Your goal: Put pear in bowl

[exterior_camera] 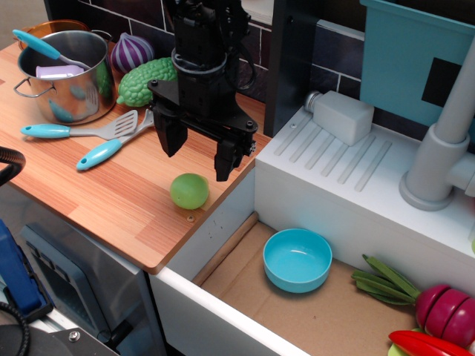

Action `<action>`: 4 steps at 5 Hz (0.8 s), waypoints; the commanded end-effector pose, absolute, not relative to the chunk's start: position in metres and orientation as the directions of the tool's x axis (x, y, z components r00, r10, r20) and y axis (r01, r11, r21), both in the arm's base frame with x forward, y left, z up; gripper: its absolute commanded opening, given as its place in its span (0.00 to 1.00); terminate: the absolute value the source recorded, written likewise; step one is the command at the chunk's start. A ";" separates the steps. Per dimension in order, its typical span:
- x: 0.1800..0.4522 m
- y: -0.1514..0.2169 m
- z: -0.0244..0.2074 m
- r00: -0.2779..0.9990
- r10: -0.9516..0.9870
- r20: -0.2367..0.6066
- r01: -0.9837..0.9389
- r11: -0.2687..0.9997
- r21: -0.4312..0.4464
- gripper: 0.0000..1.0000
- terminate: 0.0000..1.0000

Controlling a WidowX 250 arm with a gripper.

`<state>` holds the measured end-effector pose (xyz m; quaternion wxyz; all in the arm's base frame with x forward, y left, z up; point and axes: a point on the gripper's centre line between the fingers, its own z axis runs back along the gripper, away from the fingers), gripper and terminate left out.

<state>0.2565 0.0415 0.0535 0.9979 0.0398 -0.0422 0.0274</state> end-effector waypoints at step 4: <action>0.255 0.042 0.042 0.991 0.013 0.131 -0.035 0.985 0.167 1.00 0.00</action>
